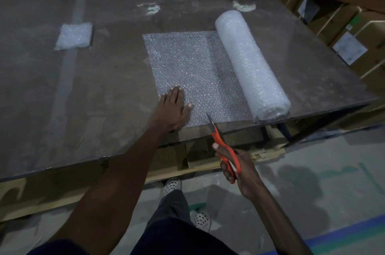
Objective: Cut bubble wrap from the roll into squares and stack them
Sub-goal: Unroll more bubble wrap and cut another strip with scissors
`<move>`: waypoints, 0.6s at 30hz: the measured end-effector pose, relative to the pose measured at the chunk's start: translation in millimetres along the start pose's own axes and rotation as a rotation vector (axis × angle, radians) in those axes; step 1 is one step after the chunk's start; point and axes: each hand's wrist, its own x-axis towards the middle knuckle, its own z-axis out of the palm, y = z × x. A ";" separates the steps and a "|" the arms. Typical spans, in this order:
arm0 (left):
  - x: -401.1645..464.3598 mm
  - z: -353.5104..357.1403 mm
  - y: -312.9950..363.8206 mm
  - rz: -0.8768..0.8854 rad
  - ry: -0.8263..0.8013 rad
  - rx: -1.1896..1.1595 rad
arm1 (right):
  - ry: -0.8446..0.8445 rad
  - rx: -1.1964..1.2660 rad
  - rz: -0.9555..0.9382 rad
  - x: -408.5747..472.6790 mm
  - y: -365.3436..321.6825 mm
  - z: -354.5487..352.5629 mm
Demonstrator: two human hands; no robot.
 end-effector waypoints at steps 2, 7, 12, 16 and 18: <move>0.3 0.1 -0.3 -0.004 -0.011 -0.004 | -0.014 -0.008 -0.019 1.8 1.3 -2.5; 1.7 1.5 -1.4 -0.003 -0.016 0.001 | -0.019 -0.036 -0.044 4.1 2.1 -4.4; 0.6 0.6 -1.8 -0.002 -0.006 0.008 | -0.009 0.007 -0.043 4.1 4.6 -1.6; 0.2 1.4 -1.3 -0.001 0.005 0.010 | -0.005 -0.005 -0.059 5.2 7.0 -2.4; 0.3 1.6 -1.3 -0.001 -0.003 0.005 | -0.007 -0.007 -0.074 5.4 8.2 -3.1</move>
